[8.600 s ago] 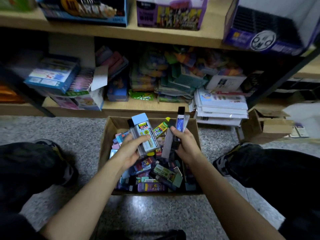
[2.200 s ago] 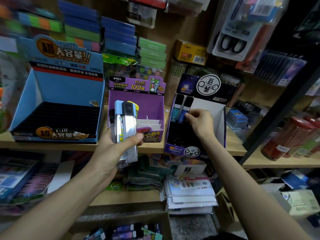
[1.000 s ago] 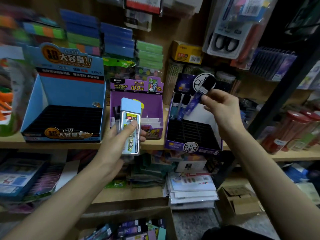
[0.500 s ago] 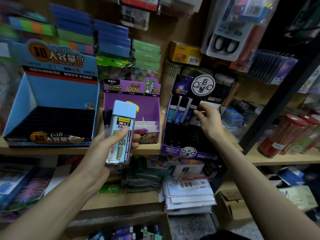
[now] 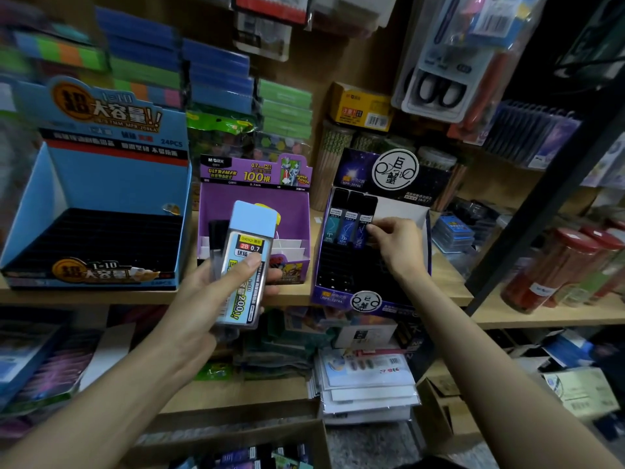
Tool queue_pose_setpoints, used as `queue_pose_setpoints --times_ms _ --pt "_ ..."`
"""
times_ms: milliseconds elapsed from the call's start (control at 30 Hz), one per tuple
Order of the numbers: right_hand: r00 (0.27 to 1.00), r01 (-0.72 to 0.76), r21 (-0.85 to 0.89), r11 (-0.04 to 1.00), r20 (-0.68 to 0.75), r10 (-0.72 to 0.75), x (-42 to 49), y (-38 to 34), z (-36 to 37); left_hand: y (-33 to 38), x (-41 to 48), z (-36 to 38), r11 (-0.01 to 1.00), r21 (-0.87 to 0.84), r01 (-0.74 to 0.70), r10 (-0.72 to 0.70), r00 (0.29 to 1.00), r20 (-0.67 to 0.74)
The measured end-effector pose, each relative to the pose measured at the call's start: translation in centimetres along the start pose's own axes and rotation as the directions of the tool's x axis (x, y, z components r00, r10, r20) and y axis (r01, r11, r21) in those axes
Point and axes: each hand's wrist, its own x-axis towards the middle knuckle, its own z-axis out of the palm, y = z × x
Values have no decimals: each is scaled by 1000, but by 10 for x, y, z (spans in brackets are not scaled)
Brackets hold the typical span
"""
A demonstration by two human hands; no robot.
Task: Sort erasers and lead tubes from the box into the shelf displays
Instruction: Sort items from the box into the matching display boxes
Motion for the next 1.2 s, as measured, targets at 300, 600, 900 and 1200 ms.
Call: queue_pose_setpoints --times_ms 300,600,900,1200 --pt "975 219 41 975 -44 -217 -43 -65 -27 7 -6 0 999 -39 -10 11 1000 28" --pt "787 -207 506 837 595 -165 -125 -139 19 15 -16 -9 998 -65 1 -1 1000 7" --pt "837 -110 514 851 510 -200 -122 -160 40 40 -31 -53 995 -15 -95 93 988 -125" --pt "872 164 526 835 319 -372 -70 -224 97 62 -32 -128 948 211 -240 307 867 -394"
